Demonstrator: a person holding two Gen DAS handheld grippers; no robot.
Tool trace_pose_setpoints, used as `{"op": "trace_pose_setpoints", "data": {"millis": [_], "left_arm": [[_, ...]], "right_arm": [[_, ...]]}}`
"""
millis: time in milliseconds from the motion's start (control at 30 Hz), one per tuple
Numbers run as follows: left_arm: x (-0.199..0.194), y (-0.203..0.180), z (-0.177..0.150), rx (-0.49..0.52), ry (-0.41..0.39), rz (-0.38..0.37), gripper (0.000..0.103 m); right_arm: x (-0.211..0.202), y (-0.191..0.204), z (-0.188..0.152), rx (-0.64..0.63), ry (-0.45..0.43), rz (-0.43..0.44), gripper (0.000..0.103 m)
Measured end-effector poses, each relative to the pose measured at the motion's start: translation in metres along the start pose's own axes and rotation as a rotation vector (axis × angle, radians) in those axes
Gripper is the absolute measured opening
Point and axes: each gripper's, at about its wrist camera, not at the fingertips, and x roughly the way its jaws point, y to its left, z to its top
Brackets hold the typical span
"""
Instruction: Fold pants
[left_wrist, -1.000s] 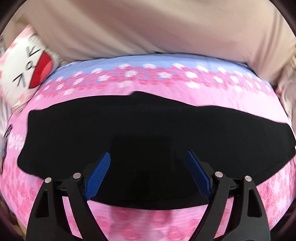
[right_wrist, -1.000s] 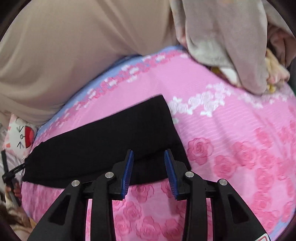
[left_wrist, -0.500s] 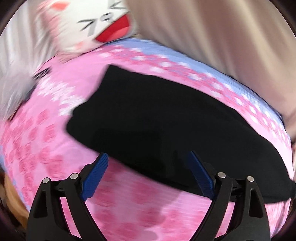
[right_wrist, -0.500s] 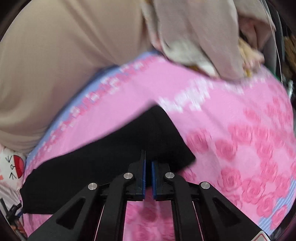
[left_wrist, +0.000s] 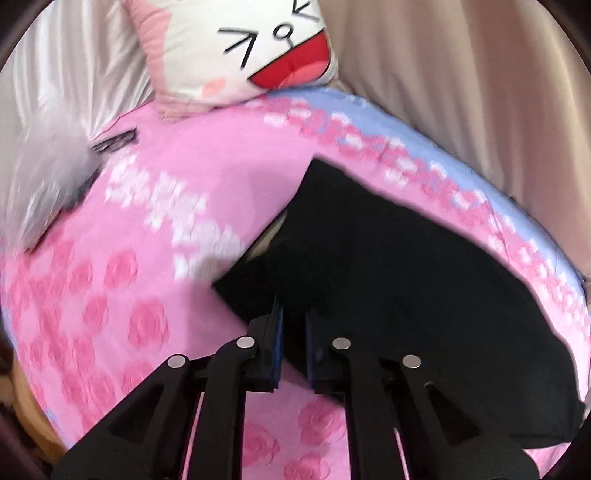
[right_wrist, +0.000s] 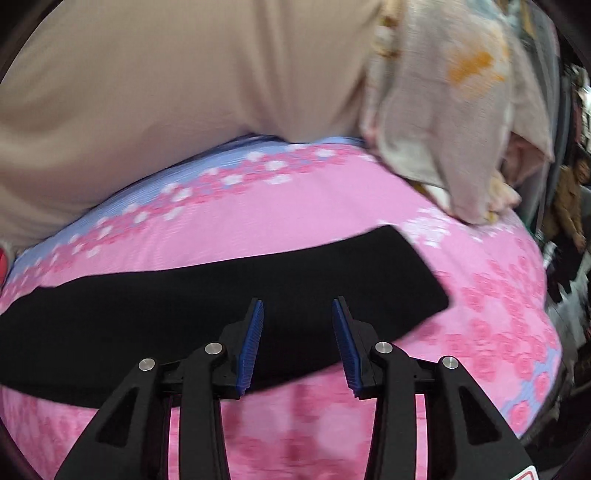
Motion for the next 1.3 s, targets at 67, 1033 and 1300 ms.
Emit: {"op": "trace_pose_setpoints", "data": {"millis": [67, 1033, 1300], "left_arm": [[-0.012, 0.000, 0.013, 0.036, -0.046, -0.004, 0.009], [0.066, -0.262, -0.001, 0.493, 0.059, -0.017, 0.072], [0.128, -0.272, 0.010, 0.492, -0.012, 0.271, 0.074]], "right_arm": [[-0.005, 0.025, 0.000, -0.044, -0.018, 0.049, 0.039], [0.069, 0.189, -0.037, -0.394, 0.210, 0.489, 0.041], [0.060, 0.167, -0.050, -0.431, 0.184, 0.512, 0.036]]}}
